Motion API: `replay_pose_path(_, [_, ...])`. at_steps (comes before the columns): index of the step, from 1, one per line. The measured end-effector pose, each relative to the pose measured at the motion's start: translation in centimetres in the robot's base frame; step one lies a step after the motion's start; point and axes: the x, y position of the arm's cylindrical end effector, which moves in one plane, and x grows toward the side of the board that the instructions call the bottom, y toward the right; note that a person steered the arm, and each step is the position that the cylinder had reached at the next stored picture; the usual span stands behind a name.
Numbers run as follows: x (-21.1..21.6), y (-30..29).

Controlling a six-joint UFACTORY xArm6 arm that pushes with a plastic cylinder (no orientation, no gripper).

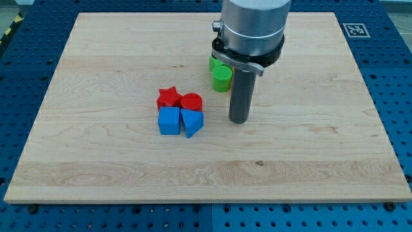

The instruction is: Move the yellow hexagon to the top side of the green star

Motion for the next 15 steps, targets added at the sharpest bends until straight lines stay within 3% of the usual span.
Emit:
replay_pose_path(5, [1.2,7.5])
replay_pose_path(6, [-3.4,7.5])
replay_pose_path(7, [-6.6,7.5])
replay_pose_path(9, [-7.1,7.5])
replay_pose_path(11, [-10.7,4.1])
replay_pose_path(14, [-7.9,0.9])
replay_pose_path(15, [-11.7,-0.1])
